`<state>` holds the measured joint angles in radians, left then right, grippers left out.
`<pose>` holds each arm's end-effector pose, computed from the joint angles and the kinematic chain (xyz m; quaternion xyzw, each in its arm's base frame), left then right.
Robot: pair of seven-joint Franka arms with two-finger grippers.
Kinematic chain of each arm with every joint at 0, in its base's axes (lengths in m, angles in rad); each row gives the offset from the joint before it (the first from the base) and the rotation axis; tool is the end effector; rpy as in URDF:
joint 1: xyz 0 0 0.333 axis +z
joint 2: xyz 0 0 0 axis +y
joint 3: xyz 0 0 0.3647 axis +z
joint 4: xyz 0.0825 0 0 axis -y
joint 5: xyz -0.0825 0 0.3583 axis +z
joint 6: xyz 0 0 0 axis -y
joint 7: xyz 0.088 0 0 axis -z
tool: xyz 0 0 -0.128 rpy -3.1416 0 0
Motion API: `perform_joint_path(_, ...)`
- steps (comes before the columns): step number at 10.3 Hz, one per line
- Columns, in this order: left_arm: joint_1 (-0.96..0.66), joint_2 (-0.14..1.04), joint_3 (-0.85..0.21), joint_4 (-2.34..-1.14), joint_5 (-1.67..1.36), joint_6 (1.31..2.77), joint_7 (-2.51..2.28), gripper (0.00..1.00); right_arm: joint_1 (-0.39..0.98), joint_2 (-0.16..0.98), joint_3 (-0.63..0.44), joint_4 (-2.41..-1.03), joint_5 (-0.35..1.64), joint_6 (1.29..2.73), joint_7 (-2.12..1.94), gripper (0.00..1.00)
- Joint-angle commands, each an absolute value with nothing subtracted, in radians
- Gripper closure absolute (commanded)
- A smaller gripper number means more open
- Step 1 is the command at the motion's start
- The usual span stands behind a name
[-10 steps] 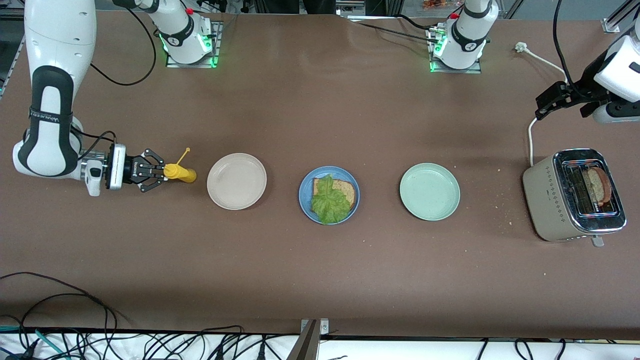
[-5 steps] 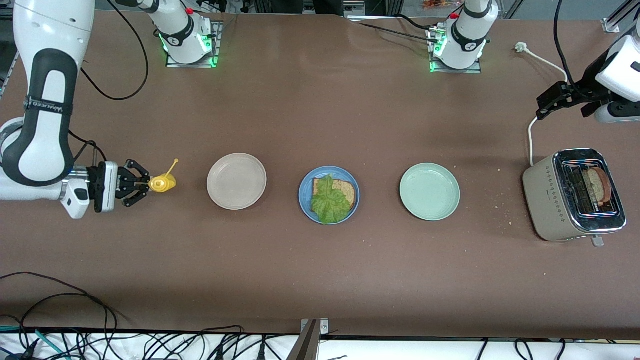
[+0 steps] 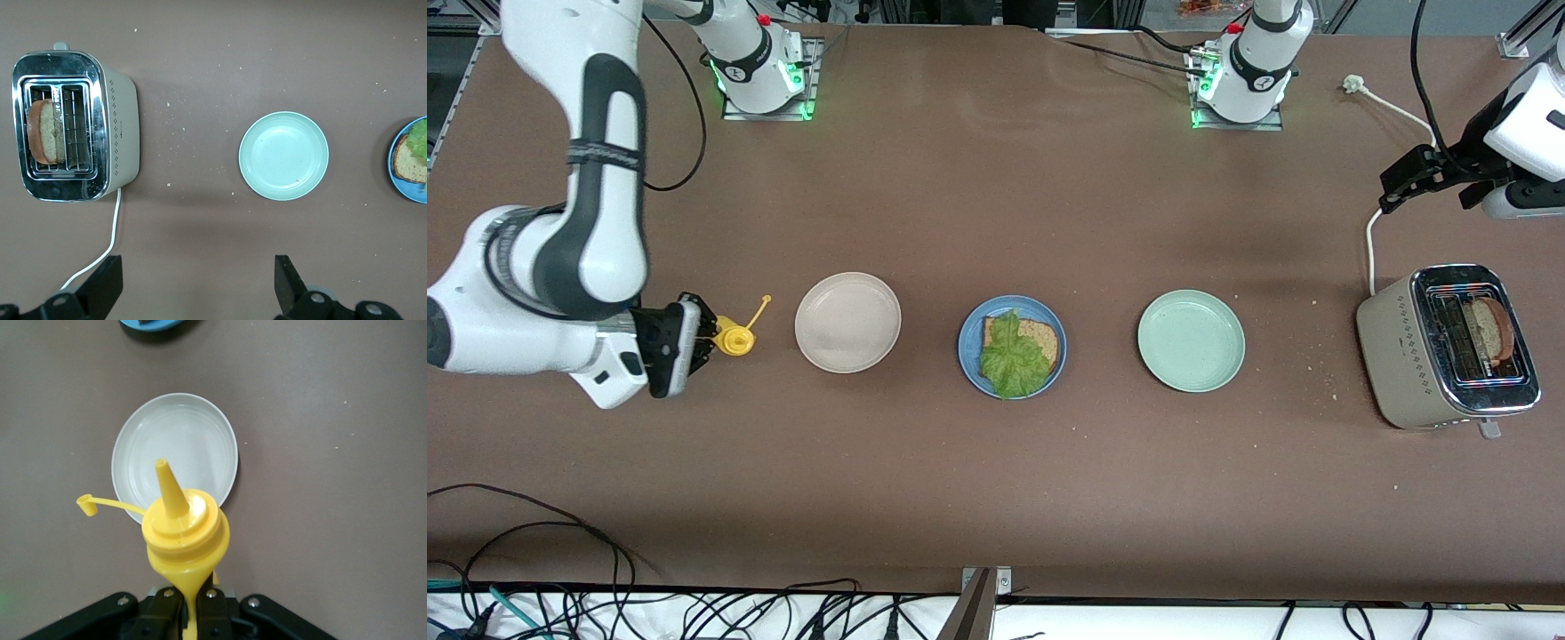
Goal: Make sandwich in blue plate with both arms
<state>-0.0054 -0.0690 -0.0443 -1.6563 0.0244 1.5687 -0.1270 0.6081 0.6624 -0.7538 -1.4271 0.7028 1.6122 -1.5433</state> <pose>0.5019 -0.0227 0.6495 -0.9991 -0.0386 0.0081 0.0145 0.6710 0.0955 0.3900 -0.7805 -0.5963 0.0047 0.1878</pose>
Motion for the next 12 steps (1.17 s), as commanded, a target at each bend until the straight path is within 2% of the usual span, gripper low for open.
perform_joint_path(1, -0.005, -0.058, -0.044, -1.631, 0.009, 1.554, -0.120, 0.00, 0.762, 0.670, -0.761, -1.361, 0.458, 1.710, -1.311, 0.99)
perform_joint_path(3, -0.005, -0.058, -0.044, -1.631, 0.009, 1.554, -0.120, 0.00, 0.892, 0.676, -0.756, -1.361, 0.283, 1.773, -1.115, 0.97)
perform_joint_path(5, 0.001, -0.060, -0.044, -1.631, 0.009, 1.554, -0.120, 0.00, 0.992, 0.692, -0.756, -1.359, 0.189, 1.787, -0.937, 0.97)
perform_joint_path(12, 0.021, -0.058, -0.037, -1.631, 0.011, 1.557, -0.118, 0.00, 1.282, 0.865, -0.755, -1.359, -0.243, 1.784, -0.646, 0.97)
